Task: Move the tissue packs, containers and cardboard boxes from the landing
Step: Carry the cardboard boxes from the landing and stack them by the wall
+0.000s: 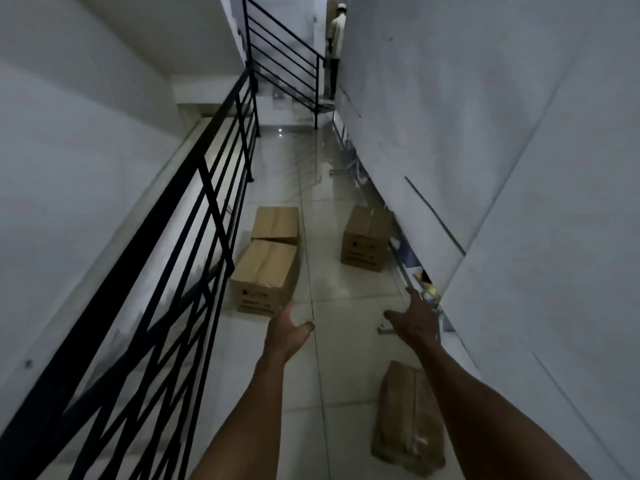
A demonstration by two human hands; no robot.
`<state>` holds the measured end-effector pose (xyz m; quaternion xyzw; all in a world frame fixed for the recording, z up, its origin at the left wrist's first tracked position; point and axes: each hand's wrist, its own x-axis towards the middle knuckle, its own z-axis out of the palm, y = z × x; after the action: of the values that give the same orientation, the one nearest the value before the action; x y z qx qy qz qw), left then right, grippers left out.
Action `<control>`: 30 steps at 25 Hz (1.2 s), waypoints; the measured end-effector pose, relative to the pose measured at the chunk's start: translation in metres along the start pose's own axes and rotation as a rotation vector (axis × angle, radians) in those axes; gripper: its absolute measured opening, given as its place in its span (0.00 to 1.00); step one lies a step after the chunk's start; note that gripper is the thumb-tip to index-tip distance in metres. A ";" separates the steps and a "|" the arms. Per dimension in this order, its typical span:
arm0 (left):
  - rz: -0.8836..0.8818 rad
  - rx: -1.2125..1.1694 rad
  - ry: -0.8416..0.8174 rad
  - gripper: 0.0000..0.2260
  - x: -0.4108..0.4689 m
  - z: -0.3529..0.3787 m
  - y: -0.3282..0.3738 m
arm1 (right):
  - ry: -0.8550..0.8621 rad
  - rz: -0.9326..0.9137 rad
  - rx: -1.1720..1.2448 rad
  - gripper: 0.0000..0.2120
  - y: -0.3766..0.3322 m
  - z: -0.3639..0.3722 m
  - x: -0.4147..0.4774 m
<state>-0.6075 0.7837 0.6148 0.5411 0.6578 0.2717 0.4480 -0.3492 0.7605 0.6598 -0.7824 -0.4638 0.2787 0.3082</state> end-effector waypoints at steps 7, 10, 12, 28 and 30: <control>-0.094 -0.058 0.098 0.32 0.273 -0.048 0.008 | -0.159 -0.001 -0.013 0.39 -0.080 0.137 0.253; -0.118 0.098 0.042 0.31 0.374 -0.078 -0.022 | -0.235 0.029 -0.065 0.39 -0.111 0.212 0.336; -0.106 0.236 -0.005 0.29 0.449 -0.099 -0.053 | -0.296 0.054 -0.096 0.39 -0.129 0.269 0.392; -0.373 0.416 -0.169 0.39 0.959 -0.087 -0.370 | -0.425 0.341 -0.001 0.55 -0.016 0.738 0.719; -0.377 0.337 -0.177 0.43 0.978 -0.079 -0.387 | -0.436 0.302 0.018 0.58 0.000 0.760 0.725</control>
<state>-0.8713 1.6252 0.0361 0.4974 0.7413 0.0217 0.4500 -0.5973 1.5817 0.0539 -0.7616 -0.3945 0.4876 0.1630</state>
